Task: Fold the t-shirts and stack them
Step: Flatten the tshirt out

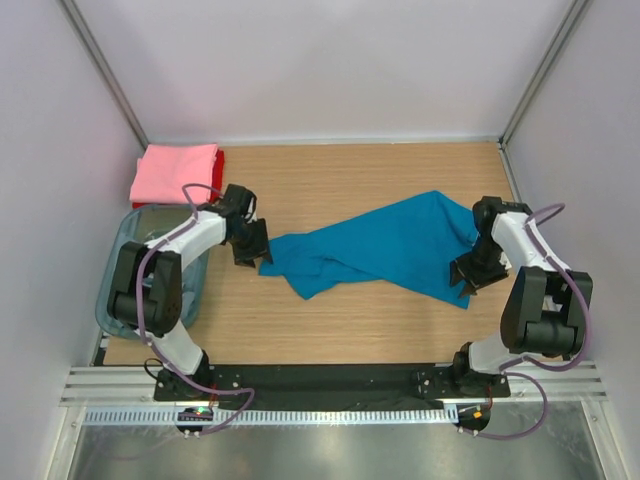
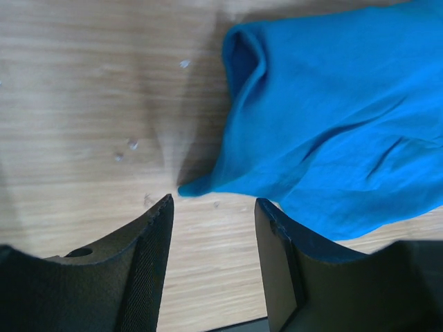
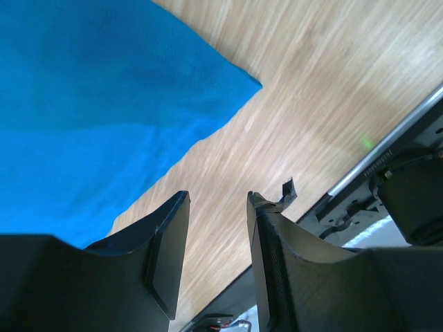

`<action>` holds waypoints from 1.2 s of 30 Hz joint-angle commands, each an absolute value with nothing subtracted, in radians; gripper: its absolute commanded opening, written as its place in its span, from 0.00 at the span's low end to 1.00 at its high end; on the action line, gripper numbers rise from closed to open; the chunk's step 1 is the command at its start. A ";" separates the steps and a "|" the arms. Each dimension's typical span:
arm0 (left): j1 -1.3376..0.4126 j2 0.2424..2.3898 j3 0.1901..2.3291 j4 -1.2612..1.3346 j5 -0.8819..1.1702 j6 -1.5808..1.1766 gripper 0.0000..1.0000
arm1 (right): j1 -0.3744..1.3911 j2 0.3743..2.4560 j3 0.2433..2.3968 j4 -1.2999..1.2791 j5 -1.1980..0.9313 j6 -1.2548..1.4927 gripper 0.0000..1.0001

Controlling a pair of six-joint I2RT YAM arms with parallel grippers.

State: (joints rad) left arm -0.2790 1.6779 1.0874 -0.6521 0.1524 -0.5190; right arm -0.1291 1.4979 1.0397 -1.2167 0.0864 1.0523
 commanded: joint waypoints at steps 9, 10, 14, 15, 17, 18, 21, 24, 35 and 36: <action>-0.278 1.715 1.025 -0.529 0.199 -0.497 0.50 | -0.167 1.427 0.917 -1.085 0.089 1.117 0.45; -0.278 1.718 1.014 -0.525 0.198 -0.497 0.47 | -0.182 1.428 0.911 -1.075 0.087 1.120 0.45; -0.279 1.721 0.997 -0.519 0.209 -0.500 0.41 | -0.212 1.433 0.900 -1.052 0.130 1.126 0.45; -0.278 1.718 0.993 -0.518 0.210 -0.500 0.40 | -0.216 1.437 0.903 -1.048 0.136 1.124 0.45; -0.278 1.717 0.989 -0.515 0.206 -0.499 0.25 | -0.219 1.448 0.904 -1.036 0.143 1.115 0.45; -0.278 1.712 0.994 -0.514 0.207 -0.497 0.21 | -0.219 1.450 0.900 -1.034 0.144 1.115 0.45; -0.279 1.707 1.011 -0.526 0.233 -0.508 0.03 | -0.221 1.447 0.891 -1.023 0.146 1.129 0.45; -0.278 1.703 1.043 -0.563 0.268 -0.541 0.00 | -0.221 1.437 0.879 -1.048 0.167 1.192 0.47; -0.279 1.663 1.108 -0.650 0.267 -0.571 0.00 | -0.222 1.411 0.816 -1.034 0.218 1.304 0.48; -0.279 1.663 1.112 -0.653 0.270 -0.572 0.00 | -0.224 1.408 0.802 -1.016 0.216 1.311 0.48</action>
